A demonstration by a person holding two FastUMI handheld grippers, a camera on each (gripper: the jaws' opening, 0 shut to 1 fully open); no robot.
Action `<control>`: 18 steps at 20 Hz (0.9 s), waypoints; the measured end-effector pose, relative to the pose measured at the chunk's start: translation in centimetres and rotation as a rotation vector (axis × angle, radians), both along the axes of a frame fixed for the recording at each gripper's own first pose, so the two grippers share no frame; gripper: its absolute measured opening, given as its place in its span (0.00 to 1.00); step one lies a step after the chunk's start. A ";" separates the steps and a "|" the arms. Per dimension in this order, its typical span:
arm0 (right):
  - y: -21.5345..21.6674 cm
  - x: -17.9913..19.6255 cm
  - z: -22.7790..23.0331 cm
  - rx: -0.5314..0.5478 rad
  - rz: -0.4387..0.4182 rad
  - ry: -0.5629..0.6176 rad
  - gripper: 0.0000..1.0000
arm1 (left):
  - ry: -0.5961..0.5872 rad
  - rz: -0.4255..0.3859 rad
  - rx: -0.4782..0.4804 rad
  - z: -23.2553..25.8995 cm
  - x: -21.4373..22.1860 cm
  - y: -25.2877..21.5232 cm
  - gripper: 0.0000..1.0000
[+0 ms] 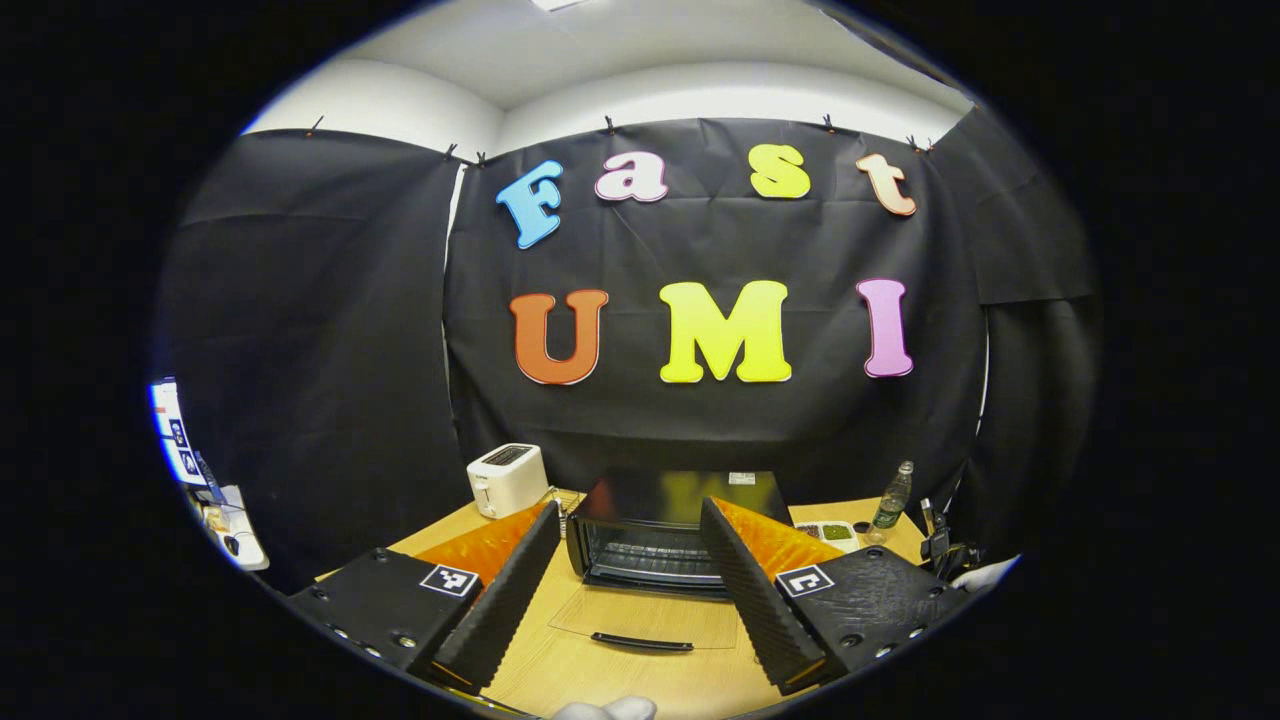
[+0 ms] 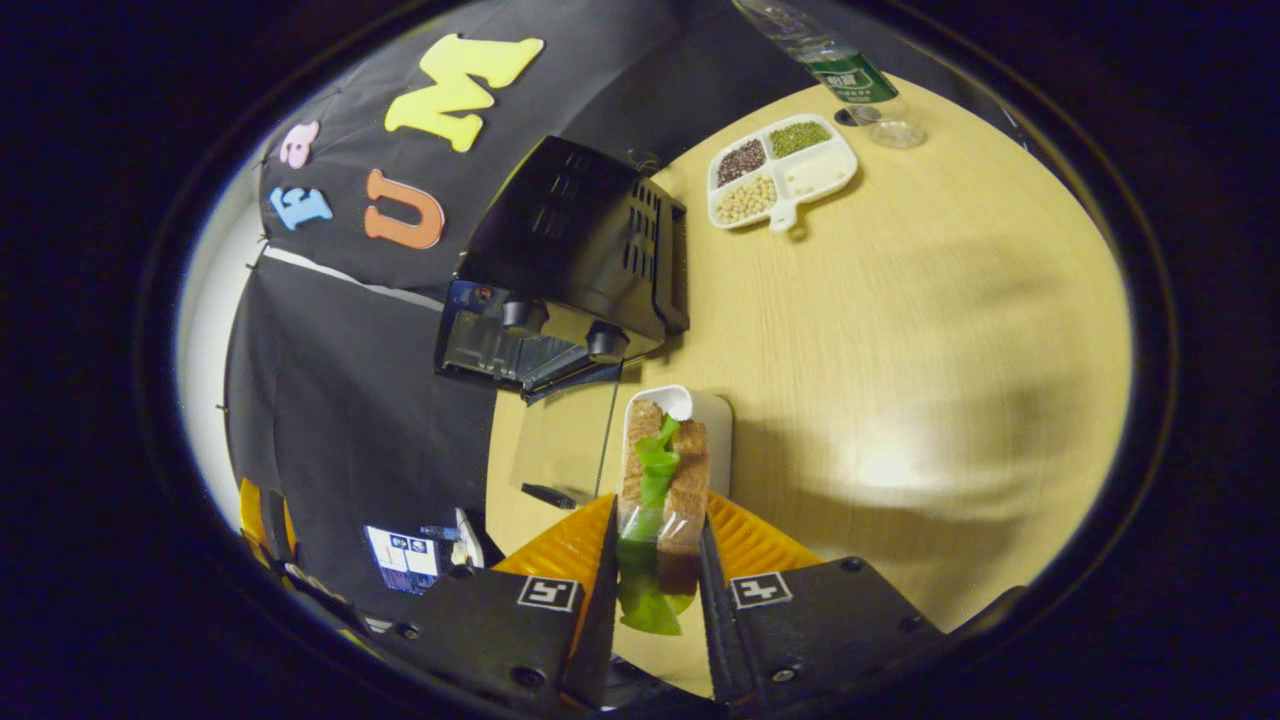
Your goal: Open the electric oven with the left hand, put the food in, and close the electric oven.
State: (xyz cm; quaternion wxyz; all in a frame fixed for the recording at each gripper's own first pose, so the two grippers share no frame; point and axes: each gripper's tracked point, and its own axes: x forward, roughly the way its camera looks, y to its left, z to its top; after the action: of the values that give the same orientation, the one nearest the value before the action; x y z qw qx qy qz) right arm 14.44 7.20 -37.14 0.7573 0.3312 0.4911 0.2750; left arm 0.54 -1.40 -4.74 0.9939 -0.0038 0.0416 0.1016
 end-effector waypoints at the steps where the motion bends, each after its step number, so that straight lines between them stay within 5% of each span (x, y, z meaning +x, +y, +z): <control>1: 0.0 0.2 0.6 -0.010 -0.013 -0.019 0.32 | 0.000 -0.007 0.001 -0.2 -0.1 0.3 0.92; 8: 1.5 -0.9 6.7 -0.033 -0.176 -0.149 0.32 | 0.006 -0.101 0.013 -1.6 -1.4 2.5 0.93; 18: 10.8 -3.7 10.8 0.074 -0.512 -0.269 0.32 | 0.011 -0.251 -0.032 -4.3 -3.2 4.1 0.93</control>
State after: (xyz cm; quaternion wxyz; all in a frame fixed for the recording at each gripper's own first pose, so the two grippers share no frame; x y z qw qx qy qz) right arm 10.71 18.01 -26.34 0.8477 0.4324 0.2764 0.1342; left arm -2.69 2.67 -9.04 0.9984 -0.0140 0.0486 -0.0244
